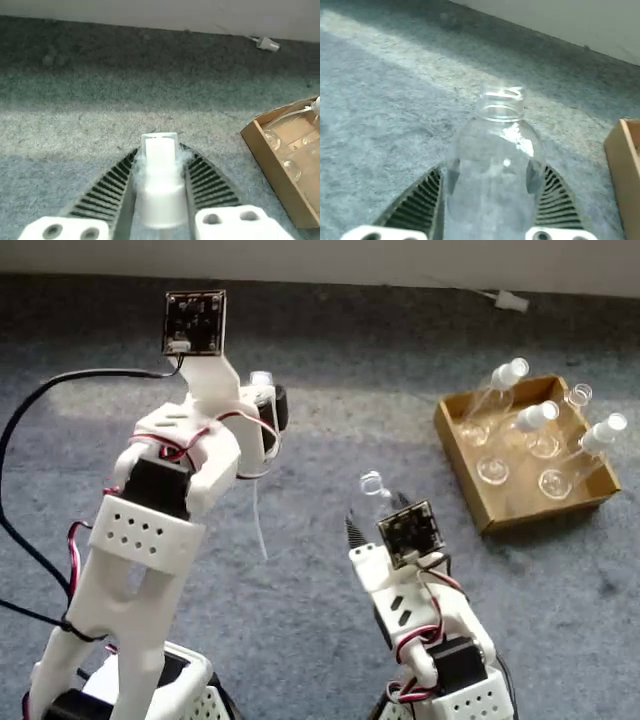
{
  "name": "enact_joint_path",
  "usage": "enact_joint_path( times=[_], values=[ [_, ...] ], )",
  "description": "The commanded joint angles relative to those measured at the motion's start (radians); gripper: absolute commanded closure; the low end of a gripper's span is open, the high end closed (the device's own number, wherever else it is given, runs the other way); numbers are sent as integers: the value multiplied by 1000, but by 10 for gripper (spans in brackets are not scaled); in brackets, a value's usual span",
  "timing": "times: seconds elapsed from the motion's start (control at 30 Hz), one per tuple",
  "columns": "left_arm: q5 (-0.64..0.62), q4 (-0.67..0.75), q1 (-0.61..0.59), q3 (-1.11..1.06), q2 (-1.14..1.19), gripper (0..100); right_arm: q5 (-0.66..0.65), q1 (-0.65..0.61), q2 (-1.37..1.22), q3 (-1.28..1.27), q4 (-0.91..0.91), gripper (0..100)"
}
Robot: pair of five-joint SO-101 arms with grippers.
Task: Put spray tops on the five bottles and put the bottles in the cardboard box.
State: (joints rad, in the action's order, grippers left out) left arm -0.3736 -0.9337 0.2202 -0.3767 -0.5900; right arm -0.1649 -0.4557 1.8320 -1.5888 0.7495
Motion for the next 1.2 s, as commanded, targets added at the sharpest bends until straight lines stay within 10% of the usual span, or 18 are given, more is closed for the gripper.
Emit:
enact_joint_path(
  times=[0.0, 0.37, 0.87, 1.17],
  values=[
    [-2, 252, 19, -127, -143, 995, 3, -113, 7, 7, -31, 867],
    [-2, 680, 107, -397, -453, 995, 3, -173, 5, -191, -418, 868],
    [5, 919, 239, -392, -487, 995, 9, -166, 5, -248, -384, 868],
    [322, 994, 369, -371, -473, 995, 9, -166, 7, -248, -320, 868]
  ],
)
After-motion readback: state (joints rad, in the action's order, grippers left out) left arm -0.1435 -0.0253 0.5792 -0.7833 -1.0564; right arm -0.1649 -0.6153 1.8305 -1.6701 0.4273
